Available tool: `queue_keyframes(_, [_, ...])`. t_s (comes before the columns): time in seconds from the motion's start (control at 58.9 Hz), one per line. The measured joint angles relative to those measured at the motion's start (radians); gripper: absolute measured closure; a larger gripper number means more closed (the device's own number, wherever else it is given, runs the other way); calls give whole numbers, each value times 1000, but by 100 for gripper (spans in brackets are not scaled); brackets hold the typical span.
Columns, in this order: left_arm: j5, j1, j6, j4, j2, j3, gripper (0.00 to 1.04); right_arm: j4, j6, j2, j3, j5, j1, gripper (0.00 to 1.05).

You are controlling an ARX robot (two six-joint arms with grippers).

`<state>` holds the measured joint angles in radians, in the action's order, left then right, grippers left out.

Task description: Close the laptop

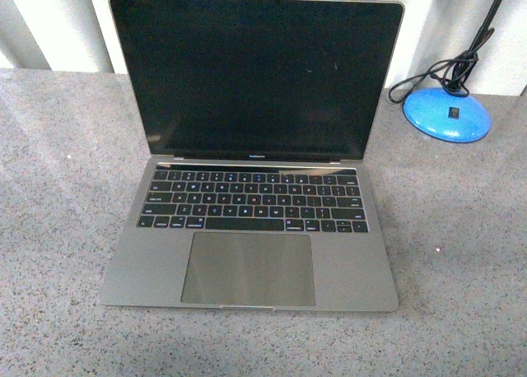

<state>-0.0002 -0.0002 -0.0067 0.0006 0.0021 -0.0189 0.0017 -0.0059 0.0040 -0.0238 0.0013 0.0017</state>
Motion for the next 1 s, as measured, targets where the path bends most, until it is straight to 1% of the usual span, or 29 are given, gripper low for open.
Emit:
queue_keyframes(0.747, [0,0,0,0,0,0,7,0,0,0,0,0,0,10])
queue_keyframes(0.764, [0,0,0,0,0,0,7,-18,-11,12,-5,-24,-6,10])
queue_keyframes(0.78, [0,0,0,0,0,0,7,-84,-35,37,-29,-85,-17,10])
queue_keyframes(0.797, [-52,-23,-25,-12,19,-5,7,-210,-78,111,-80,-174,-21,10])
queue_keyframes(0.814, [-188,-58,-76,-55,45,-20,7,-290,-99,169,-114,-219,-16,10])
queue_keyframes(0.831, [-341,-126,-148,-92,103,-42,7,-383,-130,248,-145,-249,12,10])
queue_keyframes(0.848, [-395,-152,-163,-96,127,-49,7,-410,-137,271,-152,-249,25,10])
queue_keyframes(0.865, [-494,-199,-228,-97,174,-60,7,-454,-147,309,-158,-242,49,10])
queue_keyframes(0.882, [-540,-222,-241,-95,197,-64,7,-484,-155,331,-157,-226,76,10])
queue_keyframes(0.916, [-690,-304,-345,-77,279,-73,7,-499,-170,346,-146,-198,108,10])
queue_keyframes(0.933, [-705,-321,-354,-70,296,-74,7,-498,-172,347,-142,-188,118,10])
queue_keyframes(0.95, [-763,-354,-391,-53,331,-75,7,-494,-180,349,-138,-169,136,10])
queue_keyframes(0.984, [-809,-394,-418,-22,377,-75,7,-486,-195,349,-138,-135,161,10])
queue_keyframes(1.001, [-815,-404,-429,-11,391,-75,7,-482,-198,348,-138,-126,169,10])
